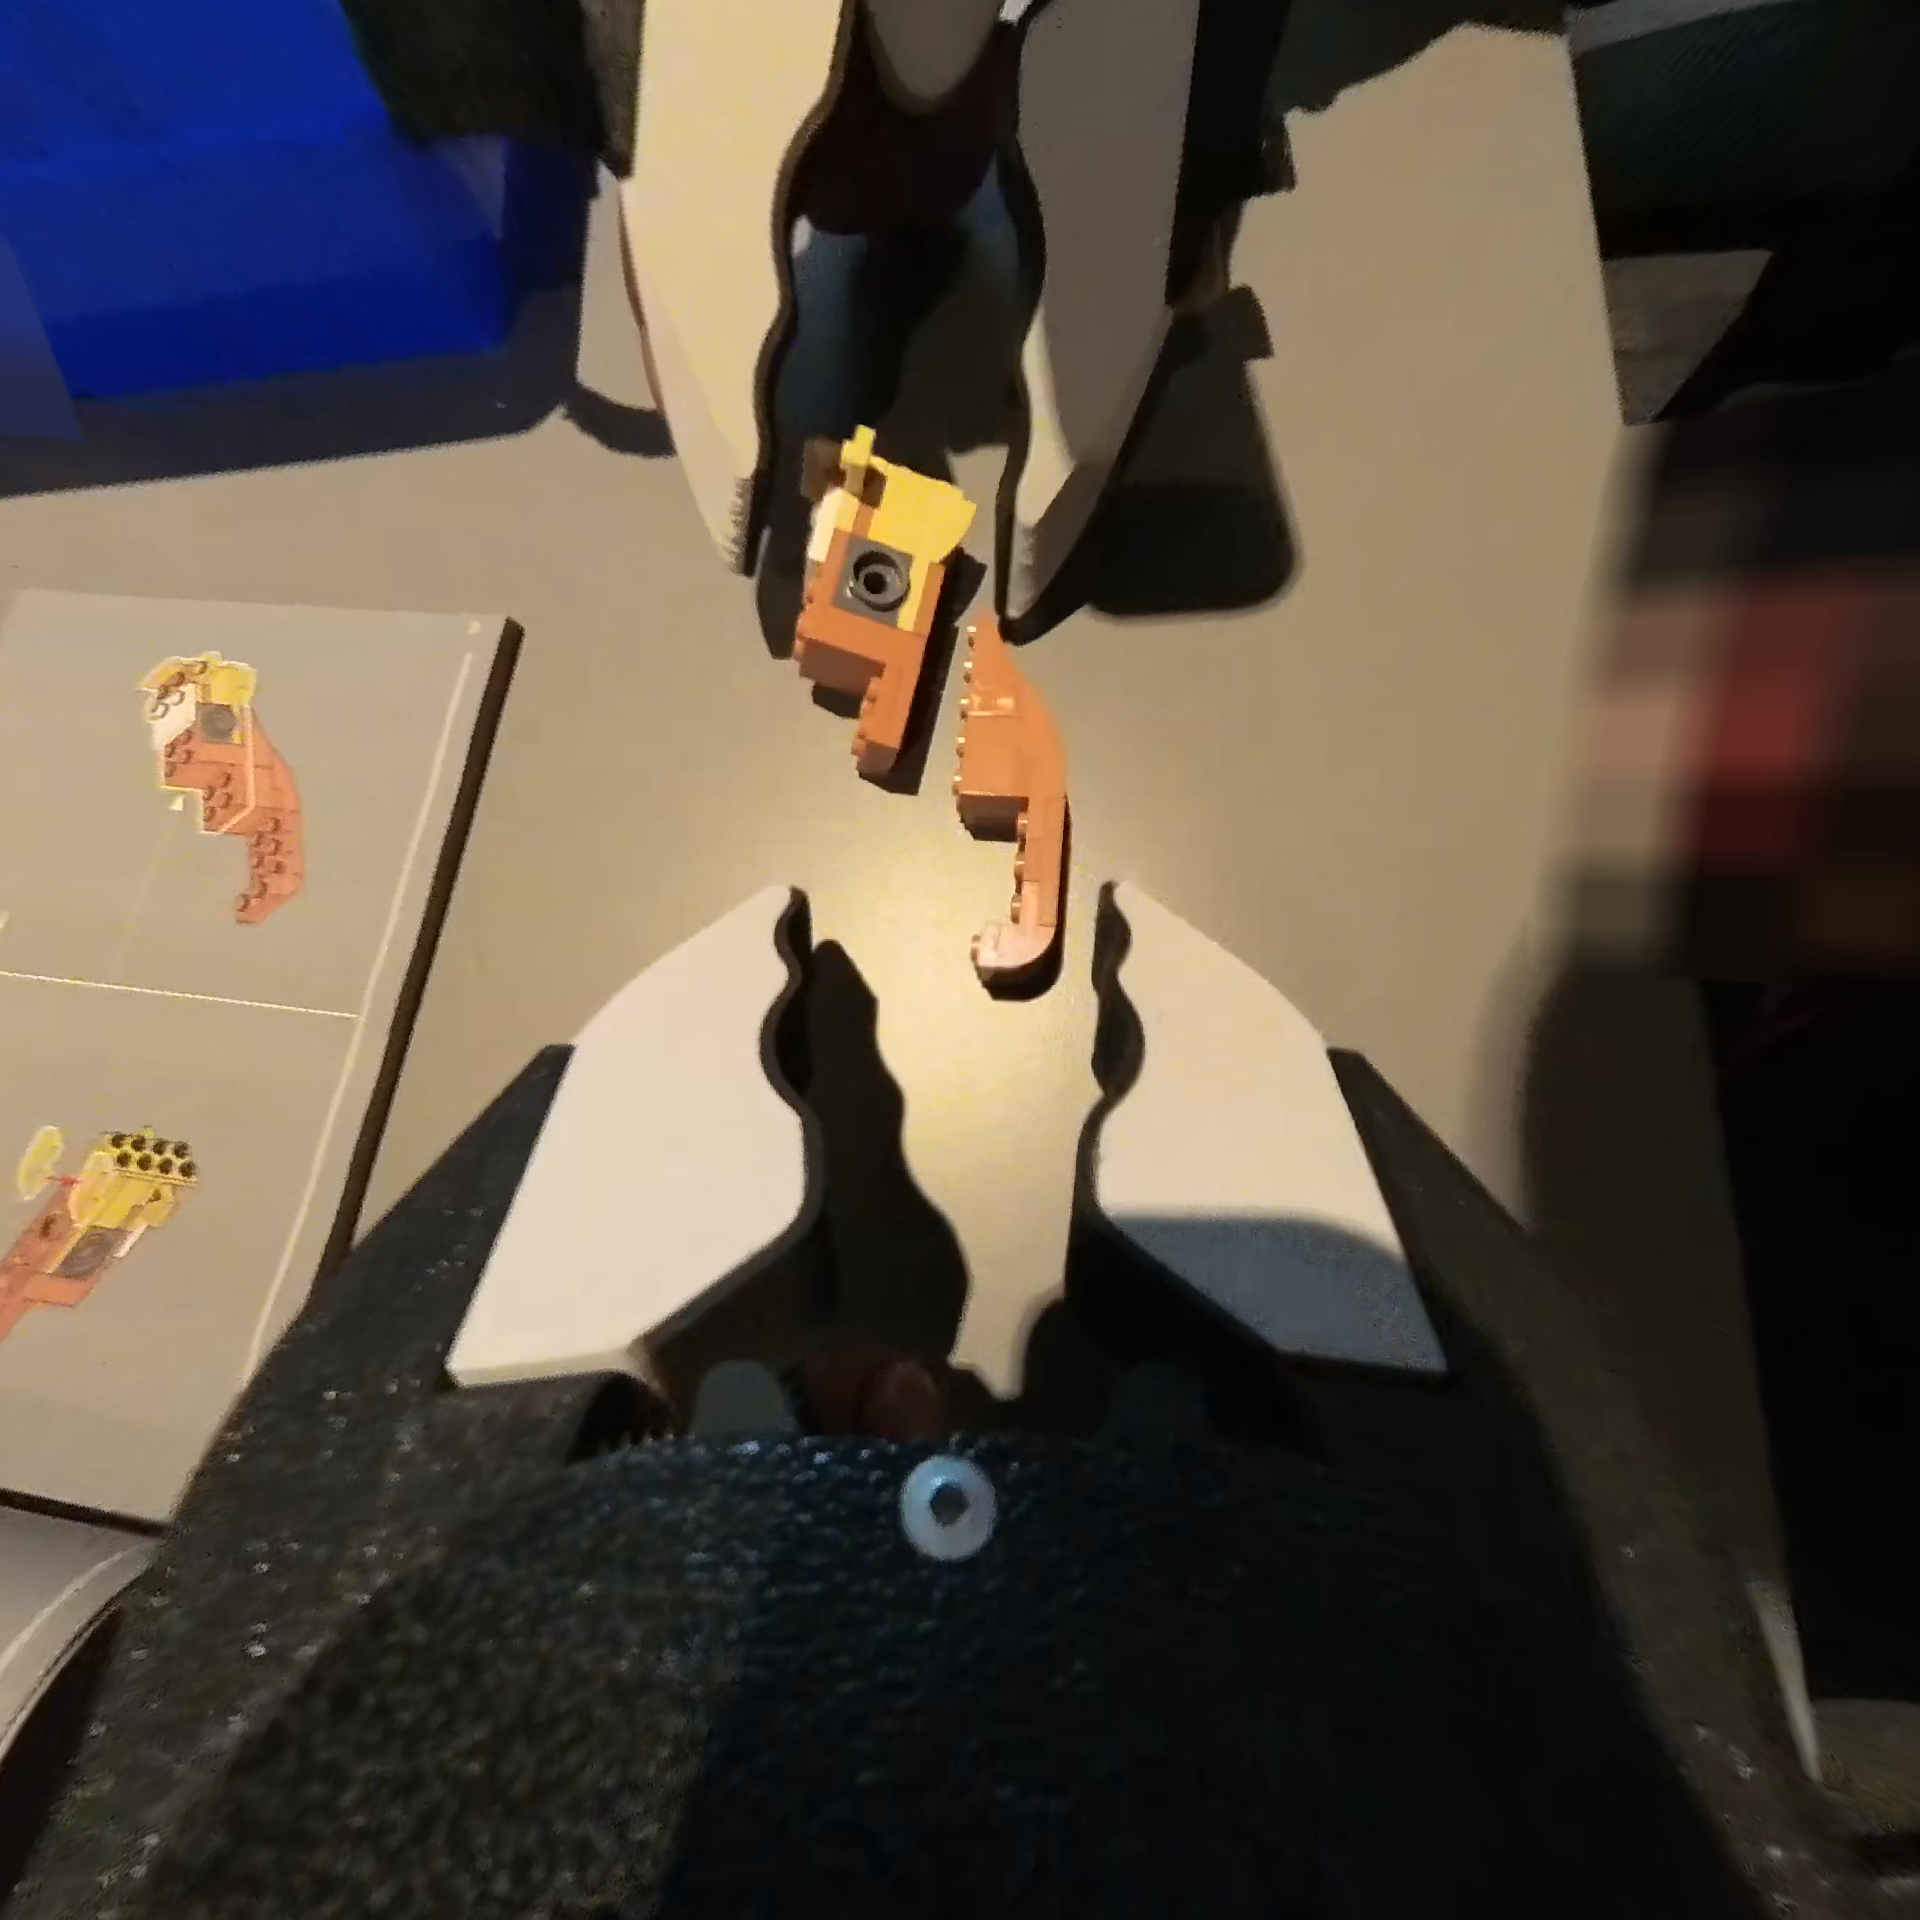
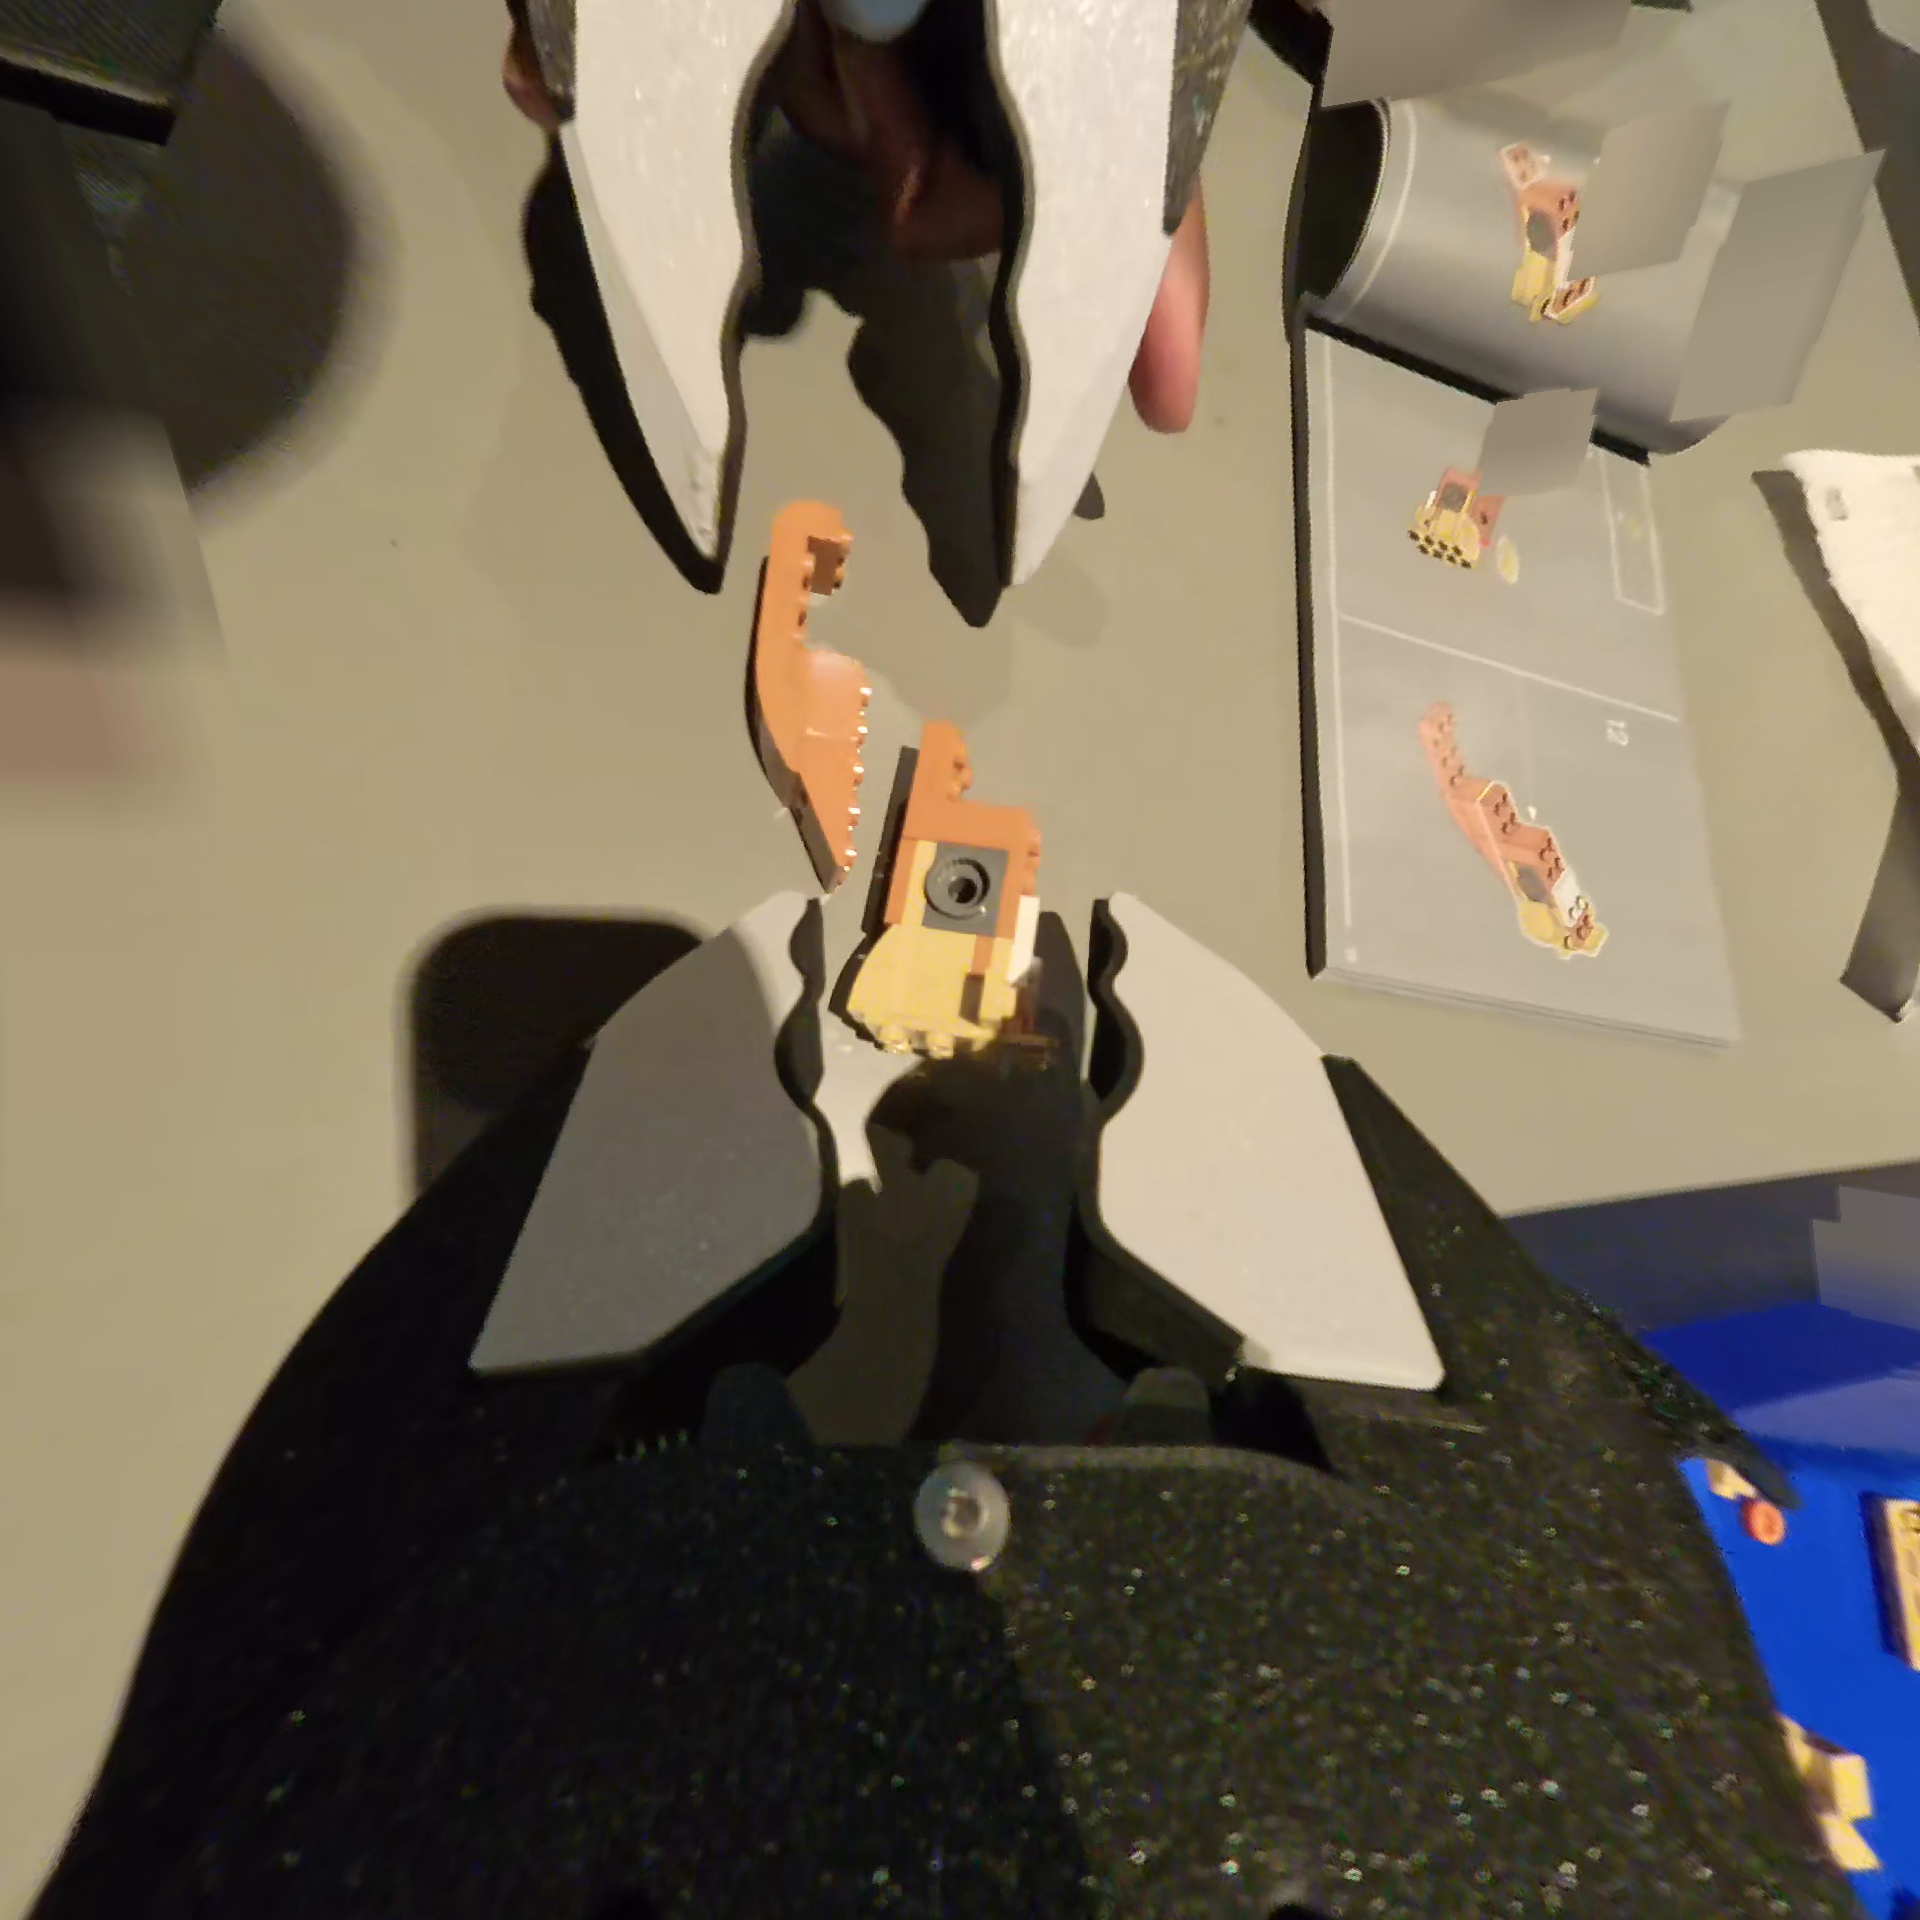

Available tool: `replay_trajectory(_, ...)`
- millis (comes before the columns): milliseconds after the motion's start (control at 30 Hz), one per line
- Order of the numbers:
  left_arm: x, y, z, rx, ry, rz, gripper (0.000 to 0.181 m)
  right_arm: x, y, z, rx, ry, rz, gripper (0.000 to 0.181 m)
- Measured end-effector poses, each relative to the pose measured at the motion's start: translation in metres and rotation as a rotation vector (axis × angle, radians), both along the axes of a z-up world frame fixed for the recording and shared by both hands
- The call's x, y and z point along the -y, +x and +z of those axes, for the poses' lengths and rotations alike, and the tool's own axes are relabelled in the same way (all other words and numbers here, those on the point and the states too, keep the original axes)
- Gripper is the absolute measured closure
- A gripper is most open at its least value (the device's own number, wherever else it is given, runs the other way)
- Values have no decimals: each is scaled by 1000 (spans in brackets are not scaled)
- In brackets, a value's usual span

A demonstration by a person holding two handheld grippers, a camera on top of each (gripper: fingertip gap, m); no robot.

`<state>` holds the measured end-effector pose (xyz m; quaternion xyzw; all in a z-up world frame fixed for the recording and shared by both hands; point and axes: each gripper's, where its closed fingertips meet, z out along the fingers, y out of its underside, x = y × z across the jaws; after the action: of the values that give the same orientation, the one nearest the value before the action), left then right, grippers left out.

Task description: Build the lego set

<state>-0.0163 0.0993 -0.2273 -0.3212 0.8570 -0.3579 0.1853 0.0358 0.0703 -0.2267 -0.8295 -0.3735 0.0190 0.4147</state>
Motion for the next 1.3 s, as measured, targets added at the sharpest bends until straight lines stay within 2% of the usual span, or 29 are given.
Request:
replay_trajectory(267, 6, 5, 5, 80, 19, -20, 131, 2, -1, -2, 1, -18, 15, 148)
replay_trajectory(733, 17, 8, -3, 123, 145, -167, 132, 4, -5, -1, -100, -71, 69, 150)
replay_trajectory(967, 17, 14, -4, 121, 179, -186, 135, 6, -12, 0, -169, -129, 100, 150)
replay_trajectory(1300, 19, 13, -3, 154, 232, -180, 139, 6, -12, 0, -222, -171, 34, 150)
